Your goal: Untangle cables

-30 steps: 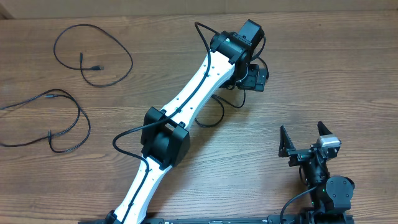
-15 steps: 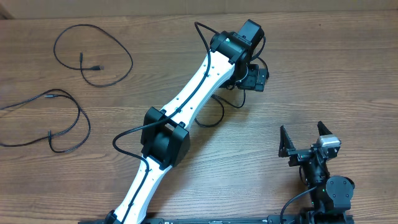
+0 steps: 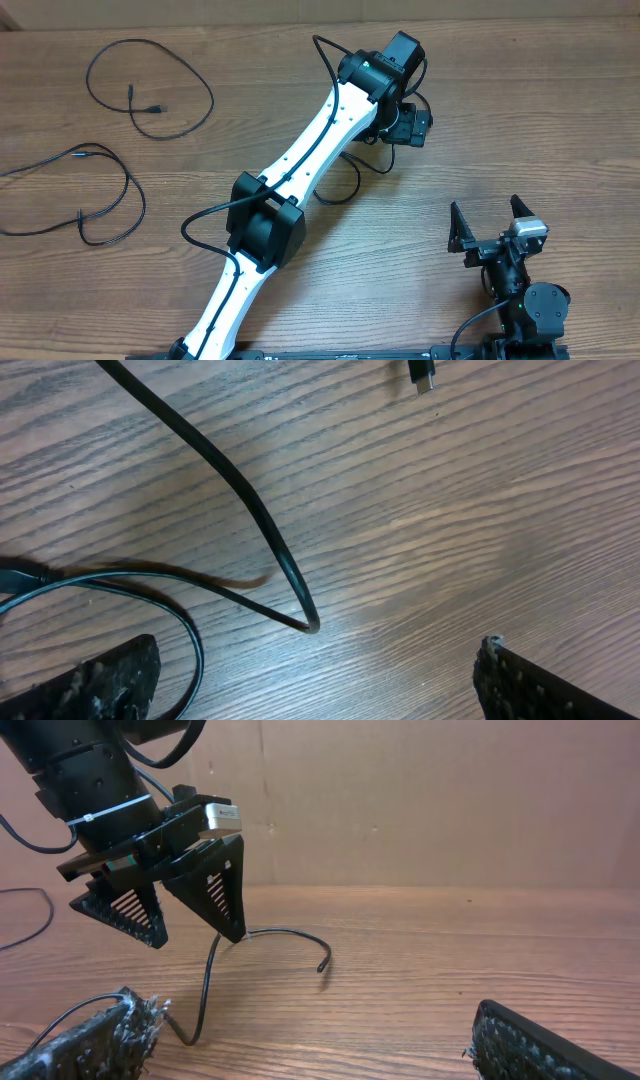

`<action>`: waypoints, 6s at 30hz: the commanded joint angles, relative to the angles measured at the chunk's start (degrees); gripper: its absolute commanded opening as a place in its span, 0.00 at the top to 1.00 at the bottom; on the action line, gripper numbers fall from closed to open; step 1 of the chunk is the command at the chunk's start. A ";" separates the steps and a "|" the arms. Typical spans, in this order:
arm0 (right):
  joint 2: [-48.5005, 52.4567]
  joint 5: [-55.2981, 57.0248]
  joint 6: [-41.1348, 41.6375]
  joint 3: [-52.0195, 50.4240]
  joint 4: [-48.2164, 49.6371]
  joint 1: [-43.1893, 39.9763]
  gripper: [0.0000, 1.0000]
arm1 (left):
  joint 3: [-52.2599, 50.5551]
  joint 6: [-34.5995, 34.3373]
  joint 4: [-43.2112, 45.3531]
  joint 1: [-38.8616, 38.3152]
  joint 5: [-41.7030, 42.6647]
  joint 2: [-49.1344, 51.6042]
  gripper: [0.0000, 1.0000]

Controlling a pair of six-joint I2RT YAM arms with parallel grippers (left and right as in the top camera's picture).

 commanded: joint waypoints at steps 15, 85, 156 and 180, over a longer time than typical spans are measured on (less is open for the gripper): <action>-0.13 0.28 -0.31 -0.57 0.31 -0.11 0.00 | -0.02 -2.10 5.92 -0.68 4.81 1.33 0.00; -0.13 0.28 -0.31 -0.57 0.31 -0.11 0.00 | 3.63 -48.59 -7.78 9.75 24.96 -30.58 0.96; -0.13 0.28 -0.31 -0.57 0.31 -0.11 0.00 | -22.84 -3.48 -22.05 27.41 -21.92 -34.34 0.96; -0.13 0.28 -0.31 -0.57 0.31 -0.11 0.00 | -35.54 -6.71 -13.86 38.62 -24.28 -34.18 0.95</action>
